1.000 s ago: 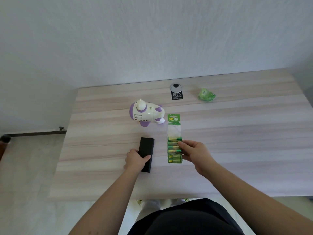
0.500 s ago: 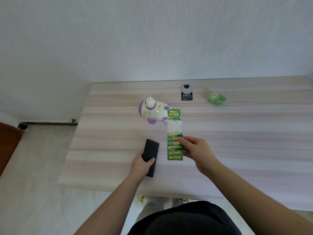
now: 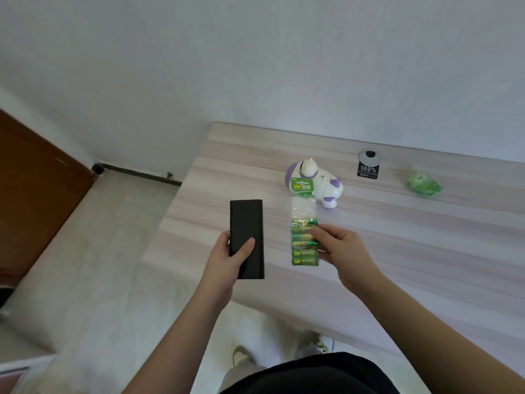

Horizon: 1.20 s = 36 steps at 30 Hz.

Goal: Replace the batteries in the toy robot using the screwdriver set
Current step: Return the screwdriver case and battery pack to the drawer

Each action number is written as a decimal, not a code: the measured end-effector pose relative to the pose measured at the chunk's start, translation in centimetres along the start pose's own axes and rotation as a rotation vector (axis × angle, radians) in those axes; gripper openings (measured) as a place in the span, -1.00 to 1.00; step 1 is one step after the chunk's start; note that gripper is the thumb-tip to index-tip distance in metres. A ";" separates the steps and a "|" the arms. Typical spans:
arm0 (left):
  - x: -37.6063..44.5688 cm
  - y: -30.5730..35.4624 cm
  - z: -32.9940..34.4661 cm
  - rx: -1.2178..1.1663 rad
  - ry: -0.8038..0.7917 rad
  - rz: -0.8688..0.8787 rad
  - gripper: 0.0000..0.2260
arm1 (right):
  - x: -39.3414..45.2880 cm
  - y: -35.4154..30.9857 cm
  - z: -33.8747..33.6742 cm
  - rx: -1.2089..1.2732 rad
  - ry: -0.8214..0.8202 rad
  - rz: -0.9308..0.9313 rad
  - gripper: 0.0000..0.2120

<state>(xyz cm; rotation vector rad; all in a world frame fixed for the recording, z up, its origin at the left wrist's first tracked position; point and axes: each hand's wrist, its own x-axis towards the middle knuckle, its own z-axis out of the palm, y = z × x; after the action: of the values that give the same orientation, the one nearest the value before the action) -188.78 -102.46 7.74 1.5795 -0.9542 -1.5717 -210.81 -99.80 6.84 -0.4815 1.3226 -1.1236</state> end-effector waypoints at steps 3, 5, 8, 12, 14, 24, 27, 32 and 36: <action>-0.8 0.9 -2.1 -0.073 0.043 -0.011 -0.79 | 0.0 -0.3 2.4 -0.022 -0.040 -0.014 -0.88; -1.4 1.4 -4.0 -0.172 0.085 -0.040 -0.82 | -0.2 -0.2 4.4 -0.042 -0.072 -0.020 -0.88; -2.6 1.9 -7.5 -0.251 0.152 -0.050 -0.82 | -0.7 0.3 7.9 -0.062 -0.116 -0.020 -0.87; -4.8 2.5 -13.3 -0.267 0.200 -0.030 -0.83 | -1.8 1.3 13.6 -0.109 -0.194 -0.029 -0.86; -6.2 2.7 -16.4 -0.290 0.220 -0.019 -0.84 | -2.6 1.7 16.8 -0.135 -0.239 -0.039 -0.86; -13.0 4.4 -32.9 -0.345 0.383 0.087 -0.79 | -7.2 4.1 34.5 -0.282 -0.435 -0.106 -0.86; -15.3 5.5 -37.4 -0.381 0.451 0.130 -0.80 | -8.7 4.2 39.7 -0.295 -0.517 -0.135 -0.87; -19.5 7.6 -43.9 -0.439 0.581 0.191 -0.81 | -10.9 4.3 47.4 -0.369 -0.703 -0.171 -0.82; -22.0 9.7 -47.6 -0.447 0.673 0.263 -0.81 | -12.1 3.9 53.4 -0.419 -0.824 -0.191 -0.82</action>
<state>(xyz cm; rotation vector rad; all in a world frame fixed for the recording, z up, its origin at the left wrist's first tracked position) -141.21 -88.71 27.59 1.4336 -0.3799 -0.8841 -158.56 -103.98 23.20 -1.2478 0.7709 -0.6549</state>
